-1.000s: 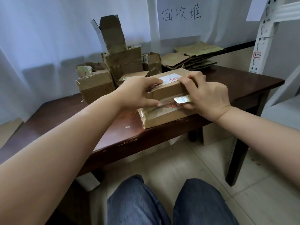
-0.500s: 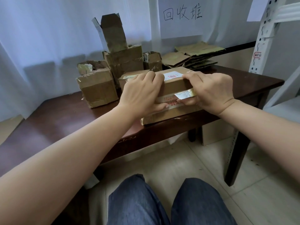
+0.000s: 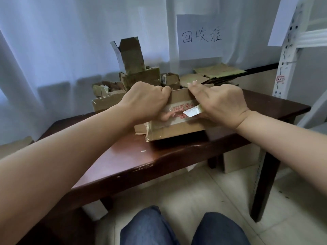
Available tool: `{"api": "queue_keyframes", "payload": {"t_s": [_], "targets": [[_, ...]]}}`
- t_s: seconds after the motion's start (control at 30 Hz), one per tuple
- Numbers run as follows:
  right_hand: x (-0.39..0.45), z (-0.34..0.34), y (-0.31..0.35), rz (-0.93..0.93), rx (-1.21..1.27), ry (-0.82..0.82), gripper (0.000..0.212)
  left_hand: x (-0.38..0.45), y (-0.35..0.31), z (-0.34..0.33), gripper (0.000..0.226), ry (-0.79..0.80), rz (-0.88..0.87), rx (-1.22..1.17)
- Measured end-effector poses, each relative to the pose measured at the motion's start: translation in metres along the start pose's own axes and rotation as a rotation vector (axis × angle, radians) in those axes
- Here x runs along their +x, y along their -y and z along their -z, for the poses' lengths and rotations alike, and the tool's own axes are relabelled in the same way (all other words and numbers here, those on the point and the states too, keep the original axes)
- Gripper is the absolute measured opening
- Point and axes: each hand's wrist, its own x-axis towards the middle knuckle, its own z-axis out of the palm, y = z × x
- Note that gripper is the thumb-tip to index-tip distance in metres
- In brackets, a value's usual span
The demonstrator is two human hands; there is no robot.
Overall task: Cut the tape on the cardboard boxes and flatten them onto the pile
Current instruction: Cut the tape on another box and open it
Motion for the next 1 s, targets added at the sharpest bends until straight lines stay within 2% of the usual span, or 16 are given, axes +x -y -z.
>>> {"api": "queue_keyframes", "payload": {"t_s": [0.13, 0.23, 0.3, 0.4, 0.47, 0.57, 0.63, 0.73, 0.8, 0.9, 1.0], "targets": [[0.015, -0.003, 0.005, 0.146, 0.017, -0.008, 0.037, -0.002, 0.002, 0.008, 0.055, 0.068, -0.074, 0.123], [0.022, -0.002, 0.014, 0.134, 0.059, 0.030, 0.037, -0.004, -0.003, 0.013, 0.054, 0.134, -0.029, 0.100], [0.022, 0.001, 0.019, 0.107, 0.084, 0.071, 0.035, -0.006, -0.006, 0.013, 0.065, 0.129, -0.044, 0.082], [0.018, 0.012, 0.021, 0.067, 0.131, 0.117, 0.036, -0.009, -0.012, 0.007, 0.100, 0.083, -0.097, 0.026], [0.016, 0.020, 0.021, 0.053, 0.164, 0.140, 0.037, -0.012, -0.016, 0.006, 0.105, 0.092, -0.089, -0.014], [0.010, 0.028, 0.019, 0.053, 0.170, 0.206, 0.030, -0.014, -0.023, 0.012, 0.101, 0.086, -0.095, -0.011], [0.006, 0.032, 0.015, 0.054, 0.185, 0.223, 0.033, -0.016, -0.029, 0.017, 0.101, 0.097, -0.110, 0.027], [0.001, 0.038, 0.012, 0.047, 0.233, 0.212, 0.045, -0.022, -0.033, 0.020, 0.089, 0.111, -0.070, 0.010], [-0.003, 0.041, 0.014, 0.032, 0.237, 0.198, 0.045, -0.030, -0.035, 0.022, 0.093, 0.083, -0.004, -0.002], [-0.013, 0.043, 0.021, -0.022, 0.197, 0.181, 0.038, -0.045, -0.040, 0.010, 0.085, 0.053, 0.121, -0.170], [-0.027, 0.037, 0.028, -0.086, 0.201, 0.144, 0.046, -0.049, -0.044, 0.008, 0.070, 0.054, 0.102, -0.216]]}}
